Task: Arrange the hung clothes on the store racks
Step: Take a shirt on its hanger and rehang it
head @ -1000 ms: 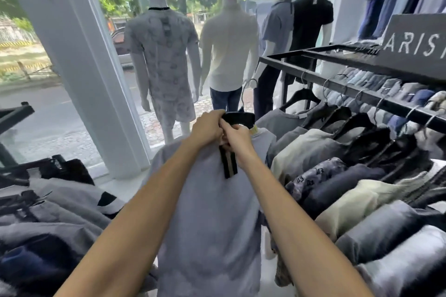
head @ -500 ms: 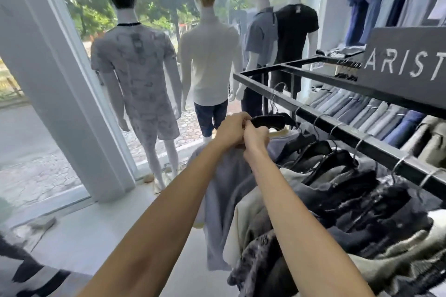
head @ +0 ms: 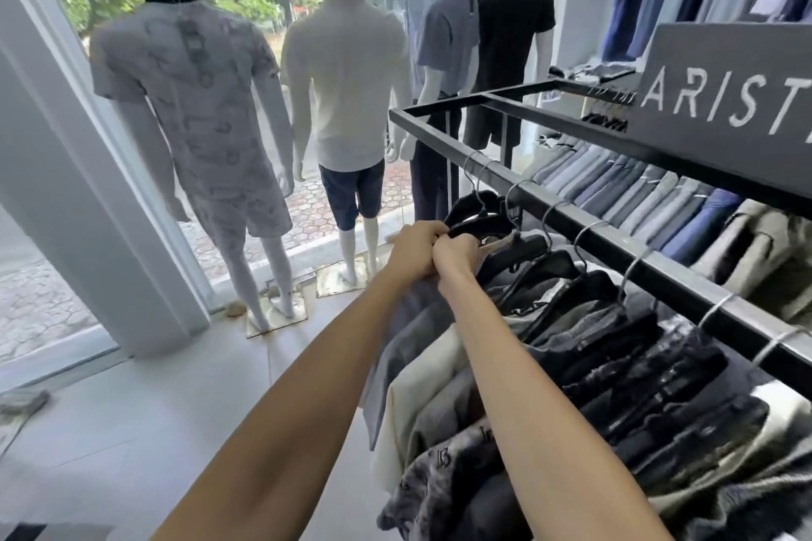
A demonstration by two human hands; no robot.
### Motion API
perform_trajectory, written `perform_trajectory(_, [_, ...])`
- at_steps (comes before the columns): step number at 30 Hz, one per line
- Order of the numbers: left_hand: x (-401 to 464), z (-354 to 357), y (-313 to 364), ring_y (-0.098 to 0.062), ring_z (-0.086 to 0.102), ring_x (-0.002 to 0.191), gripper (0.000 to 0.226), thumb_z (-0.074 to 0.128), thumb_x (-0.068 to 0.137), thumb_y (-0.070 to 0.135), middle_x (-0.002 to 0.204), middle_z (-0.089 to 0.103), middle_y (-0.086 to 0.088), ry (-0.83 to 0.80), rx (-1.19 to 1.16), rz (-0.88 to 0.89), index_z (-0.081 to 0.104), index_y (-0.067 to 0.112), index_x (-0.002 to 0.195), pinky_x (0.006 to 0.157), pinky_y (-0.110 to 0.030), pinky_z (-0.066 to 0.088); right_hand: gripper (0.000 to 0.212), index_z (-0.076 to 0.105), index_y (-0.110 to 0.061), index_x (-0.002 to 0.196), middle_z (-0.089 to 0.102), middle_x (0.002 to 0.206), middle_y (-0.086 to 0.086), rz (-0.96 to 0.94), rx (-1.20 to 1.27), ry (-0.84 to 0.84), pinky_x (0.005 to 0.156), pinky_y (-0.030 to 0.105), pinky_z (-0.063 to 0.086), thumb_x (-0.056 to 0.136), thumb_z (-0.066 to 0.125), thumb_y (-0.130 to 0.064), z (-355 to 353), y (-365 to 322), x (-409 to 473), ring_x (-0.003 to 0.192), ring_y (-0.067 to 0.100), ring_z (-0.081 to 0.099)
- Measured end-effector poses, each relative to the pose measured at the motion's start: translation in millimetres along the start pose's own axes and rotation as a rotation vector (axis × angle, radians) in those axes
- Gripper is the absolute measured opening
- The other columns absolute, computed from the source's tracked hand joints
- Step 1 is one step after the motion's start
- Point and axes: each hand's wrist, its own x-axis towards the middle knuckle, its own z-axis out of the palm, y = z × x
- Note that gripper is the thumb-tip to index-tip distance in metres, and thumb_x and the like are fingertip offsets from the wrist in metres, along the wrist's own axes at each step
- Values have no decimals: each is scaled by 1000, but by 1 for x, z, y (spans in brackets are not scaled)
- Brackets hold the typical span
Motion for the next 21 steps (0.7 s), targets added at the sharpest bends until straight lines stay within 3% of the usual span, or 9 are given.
perform_trajectory(5, [-5,-2,-12,-17,63,85,26,49,78,12,86,69,5,-30,35,-58,71,23,87,72,-33,50,49,49,6,136,46,142,26,-105,-413,-72,106,41,39,96,48,-22,-16,-3,-20,132,38,44])
perform_trajectory(8, [-17,-13,-20,-12,61,77,24,54,80,9,70,60,15,4,4,-164,66,30,75,62,-24,42,38,59,-4,130,54,137,21,-198,-687,-144,101,44,44,97,49,-21,-19,-16,-43,127,38,51])
perform_trajectory(12, [-44,-51,-33,-7,46,62,32,56,79,6,57,49,13,100,-5,-249,50,28,57,48,-17,28,28,62,-7,122,59,128,16,-418,-818,-188,98,45,49,97,51,-15,1,-33,-80,120,36,57])
perform_trajectory(17, [-104,-131,-81,-21,61,91,7,59,82,17,89,65,0,110,211,-390,66,21,80,68,-28,43,33,60,-10,127,58,127,17,-705,-748,-458,94,40,45,97,51,-17,63,-27,-129,122,34,55])
perform_trajectory(21, [-191,-201,-124,-22,59,107,23,61,88,29,114,67,0,144,399,-546,67,20,108,82,-29,45,39,57,-15,136,57,134,13,-909,-736,-717,101,40,43,97,53,-22,115,-6,-192,128,29,50])
